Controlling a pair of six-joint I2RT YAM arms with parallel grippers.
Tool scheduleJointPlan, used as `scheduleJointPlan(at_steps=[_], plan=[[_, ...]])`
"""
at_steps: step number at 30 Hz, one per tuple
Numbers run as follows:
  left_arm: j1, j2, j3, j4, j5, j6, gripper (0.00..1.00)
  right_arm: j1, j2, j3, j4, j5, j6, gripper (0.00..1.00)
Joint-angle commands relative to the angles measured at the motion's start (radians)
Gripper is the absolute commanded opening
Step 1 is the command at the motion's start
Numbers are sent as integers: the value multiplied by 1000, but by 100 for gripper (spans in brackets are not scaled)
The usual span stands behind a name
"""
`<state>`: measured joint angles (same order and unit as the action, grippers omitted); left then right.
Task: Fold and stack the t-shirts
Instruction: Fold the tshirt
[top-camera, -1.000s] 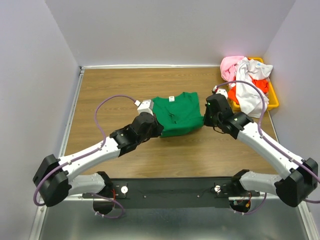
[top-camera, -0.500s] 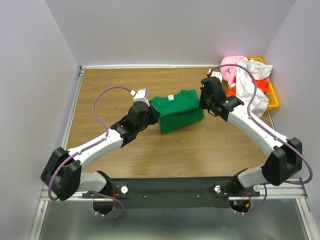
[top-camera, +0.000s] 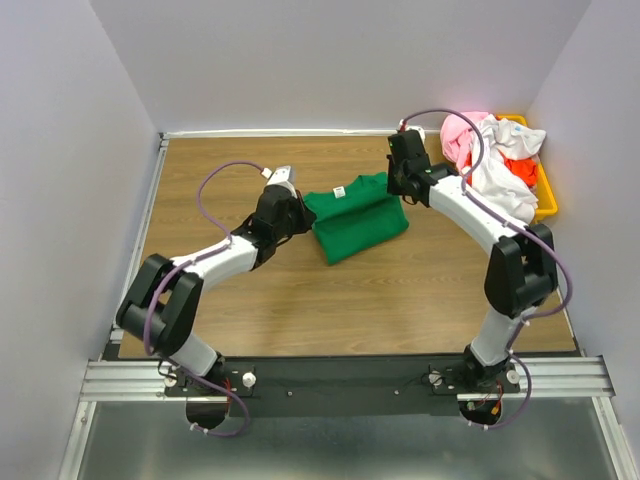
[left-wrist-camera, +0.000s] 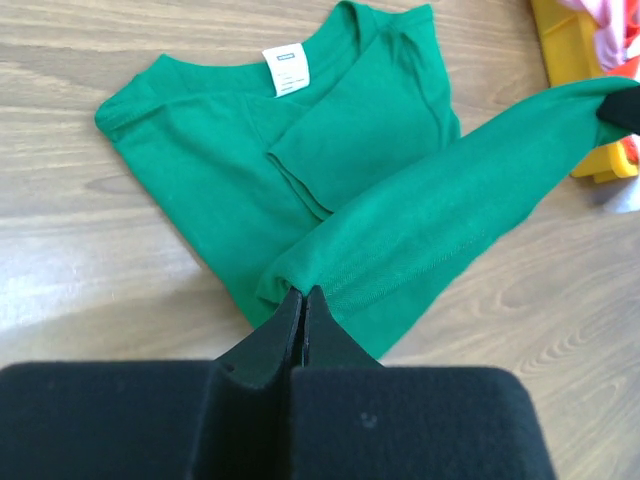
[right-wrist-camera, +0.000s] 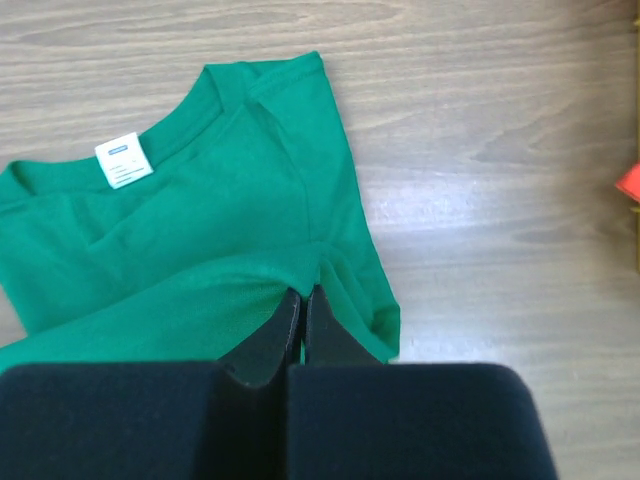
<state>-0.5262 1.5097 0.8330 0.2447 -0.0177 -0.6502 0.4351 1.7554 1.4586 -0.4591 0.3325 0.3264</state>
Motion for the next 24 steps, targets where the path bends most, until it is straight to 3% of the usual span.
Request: scheduleJointPlan(at_steps=[1,13,14,15,18,20,24], plan=[[46,99,40,31,68,43,0,-42,78,80,30,5,-41,0],[135,285,167,59,90,55,3,-65,321,299,33,-52,-70,2],[143,309,196,51,88,54,32,-68,354,319,31,-55,-72,17],[147,317,210,45,76,52,49,-68,368,341,31,-64,-76,28],[167,317,255,21,26,52,81,-68,378,401,30,-88,-90,66],[170,284,255,19,-19,61,88,-68,345,402,31,-108,-93,75],[158,227,190,57,-15,76,88,-68,280,340,31,-165,-119,77]])
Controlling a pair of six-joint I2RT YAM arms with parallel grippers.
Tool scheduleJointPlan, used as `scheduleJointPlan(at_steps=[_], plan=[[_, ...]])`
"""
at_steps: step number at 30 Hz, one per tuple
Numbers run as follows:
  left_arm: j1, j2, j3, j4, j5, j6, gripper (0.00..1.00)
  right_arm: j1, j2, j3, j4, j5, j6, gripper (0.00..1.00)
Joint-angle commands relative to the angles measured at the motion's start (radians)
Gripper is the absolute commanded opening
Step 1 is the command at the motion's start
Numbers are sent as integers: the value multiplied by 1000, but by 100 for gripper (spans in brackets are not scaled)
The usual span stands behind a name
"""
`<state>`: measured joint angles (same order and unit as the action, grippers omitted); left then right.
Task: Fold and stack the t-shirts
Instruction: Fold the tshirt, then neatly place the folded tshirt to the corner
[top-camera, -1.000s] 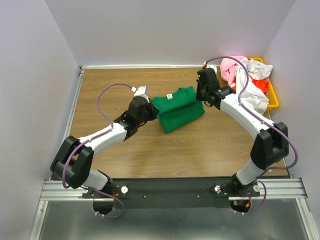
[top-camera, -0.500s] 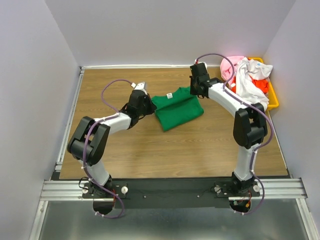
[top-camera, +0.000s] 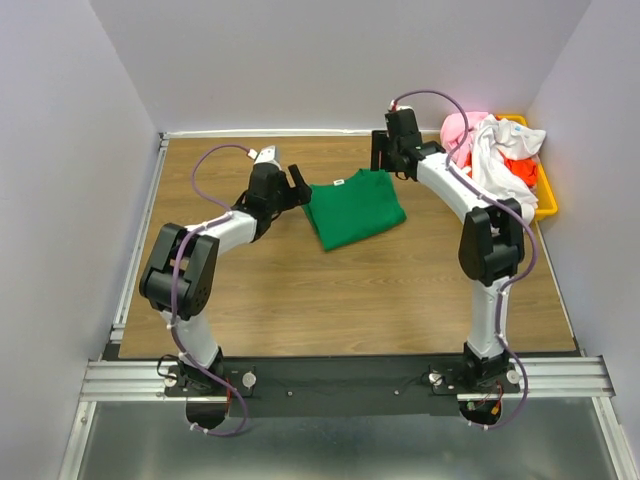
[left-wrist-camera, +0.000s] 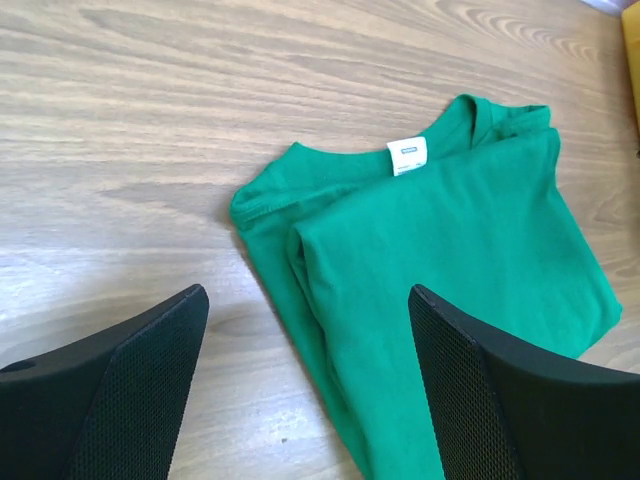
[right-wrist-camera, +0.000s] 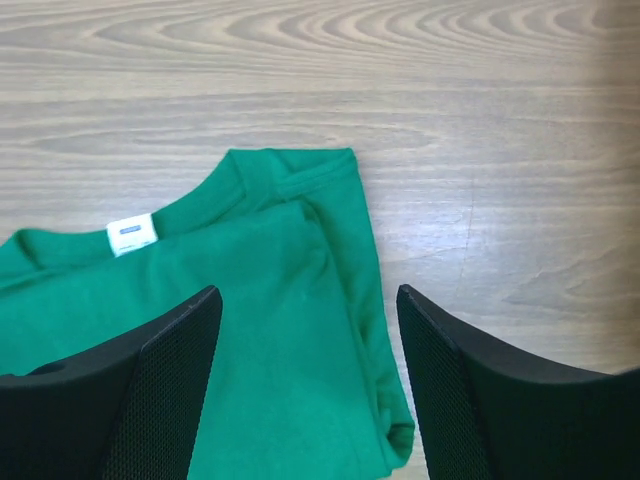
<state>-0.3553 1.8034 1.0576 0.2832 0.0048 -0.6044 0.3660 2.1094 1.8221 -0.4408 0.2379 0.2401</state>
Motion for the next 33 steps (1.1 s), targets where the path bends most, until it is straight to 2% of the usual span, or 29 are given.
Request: scheduleJointPlan(at_steps=[1,11,15,28,33], plan=[[-17,-78,-71,33,-19,34,88,1,-112,-44,14,-89,-32,77],[-68,-121,-324,324,174,8,80,16,-270,-377,137,-380,14,75],[-71,-104,-347,382,221,-1,80,16,-261,-451,180,-457,37,75],[-76,20,-312,448,230,-81,80,16,-152,-507,235,-476,41,75],[-76,68,-260,370,219,-135,80,16,-144,-517,237,-462,34,75]])
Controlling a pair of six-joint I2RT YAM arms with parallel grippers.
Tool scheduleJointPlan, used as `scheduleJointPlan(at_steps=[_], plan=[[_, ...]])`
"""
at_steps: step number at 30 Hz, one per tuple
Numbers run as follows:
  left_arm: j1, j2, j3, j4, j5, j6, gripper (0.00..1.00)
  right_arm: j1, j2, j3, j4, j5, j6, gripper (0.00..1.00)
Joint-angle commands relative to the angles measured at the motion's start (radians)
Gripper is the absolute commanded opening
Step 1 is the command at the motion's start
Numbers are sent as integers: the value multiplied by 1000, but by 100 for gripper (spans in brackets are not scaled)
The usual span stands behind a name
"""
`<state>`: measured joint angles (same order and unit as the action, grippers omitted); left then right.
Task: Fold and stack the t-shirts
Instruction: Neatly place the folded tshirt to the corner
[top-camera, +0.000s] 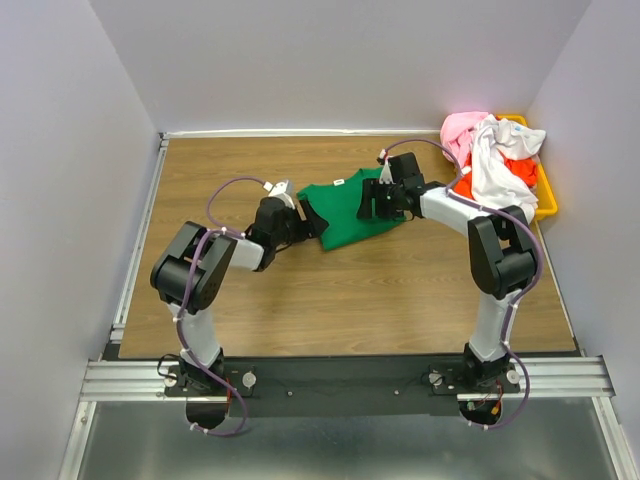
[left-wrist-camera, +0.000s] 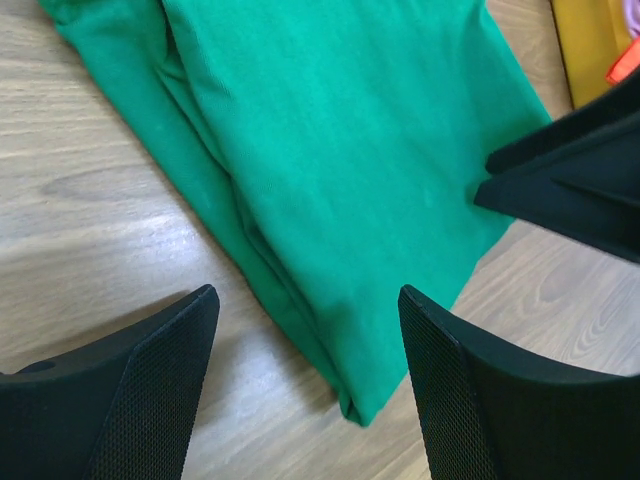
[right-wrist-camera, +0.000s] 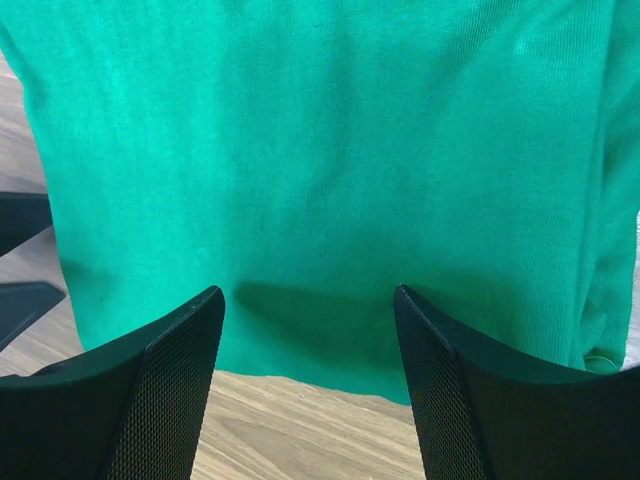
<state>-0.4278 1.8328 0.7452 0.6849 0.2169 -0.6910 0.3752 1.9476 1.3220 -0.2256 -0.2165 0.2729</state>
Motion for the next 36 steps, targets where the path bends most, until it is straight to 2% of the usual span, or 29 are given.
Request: scheduleJointPlan(at_steps=[1,7,22,29,34,35,36], plan=[[-3,46,63,-45,-1,-51,80,5,16,-18,22,-7,2,75],[-3,88,111,-126,-31,-74,80,7,7,-21,20,2,-1,75],[-3,137,123,-179,-87,-137,80,5,2,-29,20,6,-3,75],[-14,178,149,-177,-83,-142,61,7,8,-26,22,-4,2,75],[-17,180,149,-179,-91,-137,32,7,5,-30,22,-9,3,75],[-17,181,152,-179,-87,-136,22,7,2,-32,23,-11,3,75],[-17,183,154,-179,-83,-134,16,7,2,-33,25,-12,5,75]])
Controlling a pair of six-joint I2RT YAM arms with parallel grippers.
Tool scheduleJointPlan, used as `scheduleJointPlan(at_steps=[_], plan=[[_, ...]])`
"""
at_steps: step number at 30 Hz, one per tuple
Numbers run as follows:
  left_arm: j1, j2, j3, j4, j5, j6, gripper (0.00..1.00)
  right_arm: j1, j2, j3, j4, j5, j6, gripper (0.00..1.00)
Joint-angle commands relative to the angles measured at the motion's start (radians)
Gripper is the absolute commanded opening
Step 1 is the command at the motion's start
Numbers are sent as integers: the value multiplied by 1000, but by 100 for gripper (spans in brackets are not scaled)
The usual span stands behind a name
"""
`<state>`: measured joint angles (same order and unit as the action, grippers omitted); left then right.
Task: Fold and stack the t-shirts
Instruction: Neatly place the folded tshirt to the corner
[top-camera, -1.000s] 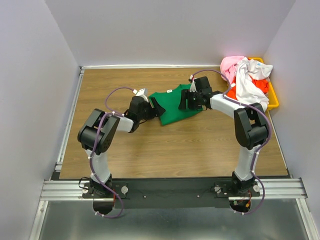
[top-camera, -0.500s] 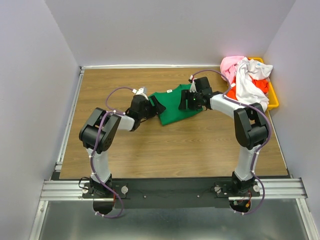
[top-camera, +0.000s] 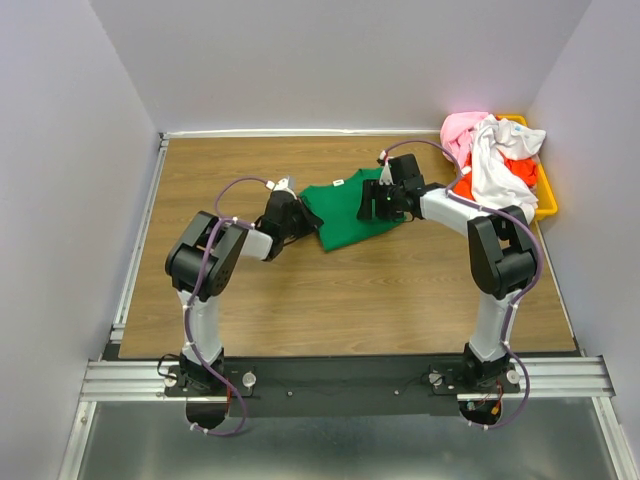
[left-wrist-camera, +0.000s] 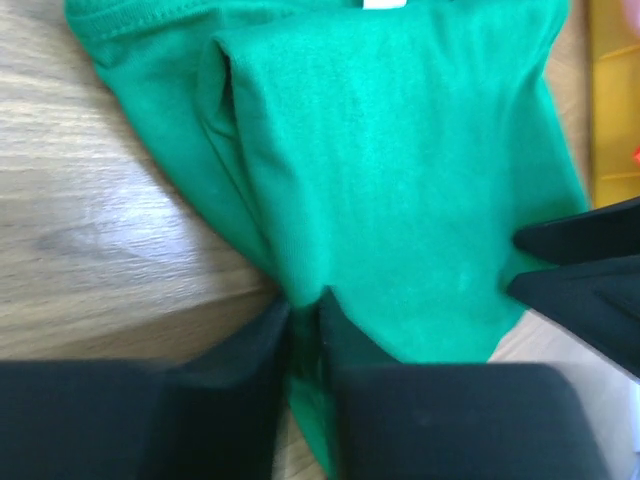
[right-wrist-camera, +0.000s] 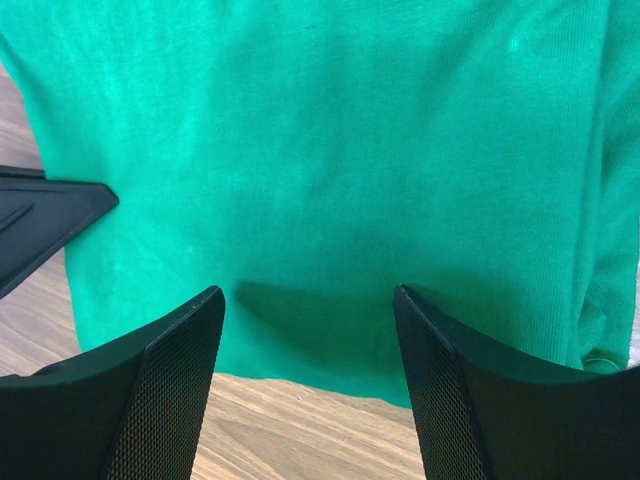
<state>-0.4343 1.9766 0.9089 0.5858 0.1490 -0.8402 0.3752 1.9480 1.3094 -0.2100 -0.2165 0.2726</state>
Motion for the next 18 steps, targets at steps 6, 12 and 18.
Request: scheduleJointPlan(at_steps=[6,12,18], plan=[[-11,15,16,-156,-48,81,0,7,-23,-39,6,-11,4,75],[-1,-80,97,-354,-189,275,0,7,-112,-71,4,6,4,79],[32,-101,232,-552,-324,475,0,7,-207,-93,3,48,17,85]])
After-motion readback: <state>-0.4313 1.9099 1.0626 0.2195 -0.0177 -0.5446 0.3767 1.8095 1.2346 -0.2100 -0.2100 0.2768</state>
